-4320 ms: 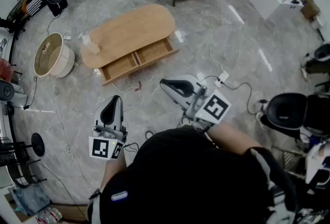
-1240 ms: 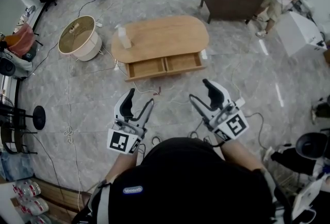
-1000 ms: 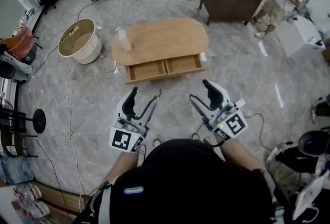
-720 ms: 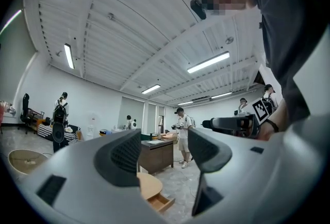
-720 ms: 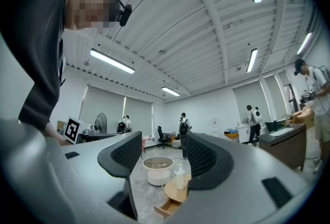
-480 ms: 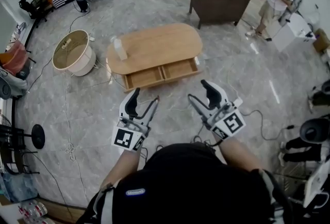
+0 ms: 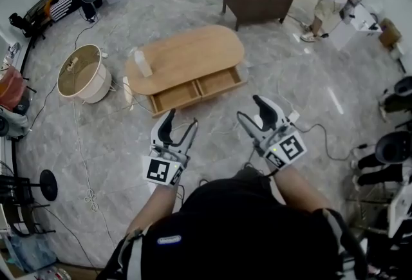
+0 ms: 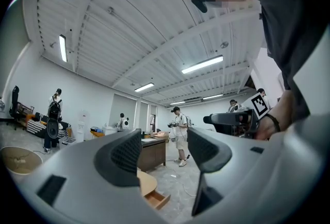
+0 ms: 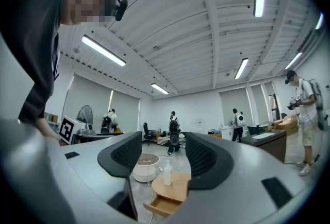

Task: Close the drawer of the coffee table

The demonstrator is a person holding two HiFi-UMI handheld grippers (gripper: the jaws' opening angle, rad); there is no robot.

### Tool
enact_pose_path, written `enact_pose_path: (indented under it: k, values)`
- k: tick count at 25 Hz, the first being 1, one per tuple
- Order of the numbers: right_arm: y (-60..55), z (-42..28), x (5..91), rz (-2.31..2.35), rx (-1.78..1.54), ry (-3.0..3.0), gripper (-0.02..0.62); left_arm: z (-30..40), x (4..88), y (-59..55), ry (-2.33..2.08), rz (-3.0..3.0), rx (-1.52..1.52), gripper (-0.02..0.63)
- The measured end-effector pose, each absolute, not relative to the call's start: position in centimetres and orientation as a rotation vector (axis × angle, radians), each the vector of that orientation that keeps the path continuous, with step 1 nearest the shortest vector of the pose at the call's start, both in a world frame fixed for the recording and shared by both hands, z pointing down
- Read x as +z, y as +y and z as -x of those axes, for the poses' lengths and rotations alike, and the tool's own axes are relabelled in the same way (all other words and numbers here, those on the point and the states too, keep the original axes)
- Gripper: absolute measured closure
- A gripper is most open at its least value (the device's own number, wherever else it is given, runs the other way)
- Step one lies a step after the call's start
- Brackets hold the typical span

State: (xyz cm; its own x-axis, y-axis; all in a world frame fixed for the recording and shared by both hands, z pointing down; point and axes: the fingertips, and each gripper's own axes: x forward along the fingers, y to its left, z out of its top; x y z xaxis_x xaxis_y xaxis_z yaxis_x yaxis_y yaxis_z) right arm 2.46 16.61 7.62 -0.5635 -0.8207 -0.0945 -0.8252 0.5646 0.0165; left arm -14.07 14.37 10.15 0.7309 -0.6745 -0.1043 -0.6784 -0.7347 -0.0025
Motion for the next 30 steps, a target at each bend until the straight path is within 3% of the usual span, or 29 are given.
enact_pose_path:
  k: [16, 30]
  values:
    - [14.6, -5.3, 10.0, 1.452, 0.052, 2.696, 0.356, 12.3, 10.9, 12.2, 1.164, 2.813, 0.177, 0.345]
    - [5.2, -13.6, 13.3, 1.411, -0.040, 2.687, 0.357, 2.9, 14.3, 2.6, 1.201, 2.815, 0.098, 0.345]
